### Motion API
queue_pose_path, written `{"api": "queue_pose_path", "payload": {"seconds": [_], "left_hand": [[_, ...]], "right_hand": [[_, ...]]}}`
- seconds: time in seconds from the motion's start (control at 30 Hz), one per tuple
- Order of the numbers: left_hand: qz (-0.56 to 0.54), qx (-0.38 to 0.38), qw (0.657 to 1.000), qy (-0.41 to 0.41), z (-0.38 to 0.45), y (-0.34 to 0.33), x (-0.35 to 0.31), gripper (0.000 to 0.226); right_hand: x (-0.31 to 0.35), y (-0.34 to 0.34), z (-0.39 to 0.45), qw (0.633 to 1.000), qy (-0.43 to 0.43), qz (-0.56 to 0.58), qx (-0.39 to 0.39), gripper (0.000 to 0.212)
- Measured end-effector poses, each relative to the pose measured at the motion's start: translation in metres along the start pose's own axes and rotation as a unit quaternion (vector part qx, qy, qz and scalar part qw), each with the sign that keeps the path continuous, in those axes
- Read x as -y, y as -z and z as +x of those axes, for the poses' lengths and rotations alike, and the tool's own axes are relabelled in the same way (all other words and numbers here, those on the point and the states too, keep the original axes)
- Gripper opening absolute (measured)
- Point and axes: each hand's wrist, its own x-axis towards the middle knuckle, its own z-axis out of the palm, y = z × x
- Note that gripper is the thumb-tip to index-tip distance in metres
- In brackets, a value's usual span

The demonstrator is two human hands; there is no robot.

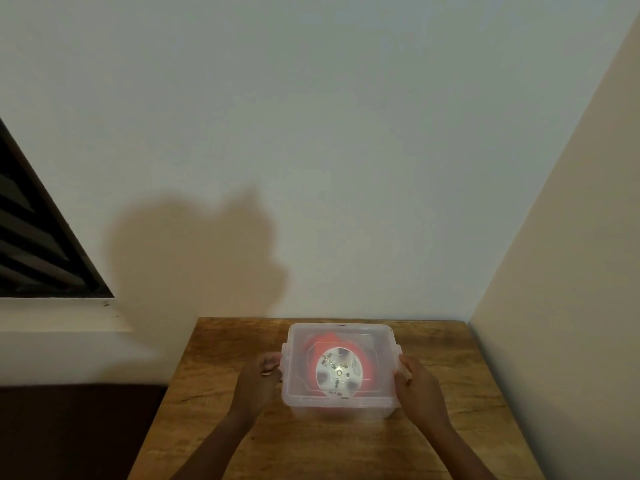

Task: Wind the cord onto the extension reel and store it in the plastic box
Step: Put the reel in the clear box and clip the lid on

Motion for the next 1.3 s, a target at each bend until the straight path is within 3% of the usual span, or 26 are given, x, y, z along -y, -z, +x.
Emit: {"api": "queue_pose_path", "payload": {"seconds": [0.17,0.3,0.4,0.53,0.67,0.8,0.97,1.07,1.3], "left_hand": [[-0.046,0.024,0.996,0.066,0.004,0.003,-0.003,0.023],[-0.066,0.039,0.991,0.110,0.008,0.005,-0.005,0.022],[-0.063,0.049,0.989,0.127,0.008,0.007,-0.007,0.023],[-0.071,0.050,0.985,0.152,0.005,0.007,-0.008,0.024],[-0.061,0.038,0.985,0.157,0.002,0.007,-0.006,0.023],[-0.042,0.051,0.986,0.150,0.003,0.008,-0.009,0.026],[-0.058,0.065,0.981,0.172,-0.001,0.007,-0.010,0.034],[-0.057,0.062,0.982,0.167,0.001,0.009,-0.011,0.035],[-0.050,0.073,0.985,0.148,0.000,0.010,-0.011,0.041]], "right_hand": [[-0.005,0.001,0.002,1.000,-0.020,0.020,0.014,0.030],[-0.011,0.003,0.009,0.991,-0.067,0.115,0.030,0.033],[-0.012,0.015,0.018,0.958,-0.156,0.220,0.093,0.047],[-0.015,0.023,0.023,0.936,-0.219,0.242,0.133,0.060],[-0.030,0.026,0.025,0.883,-0.309,0.294,0.197,0.064],[-0.035,0.036,0.037,0.860,-0.321,0.293,0.269,0.066],[-0.037,0.031,0.035,0.816,-0.329,0.381,0.284,0.055],[-0.032,0.029,0.033,0.839,-0.300,0.377,0.253,0.046],[0.000,0.018,0.018,0.964,-0.149,0.179,0.131,0.034]]}}
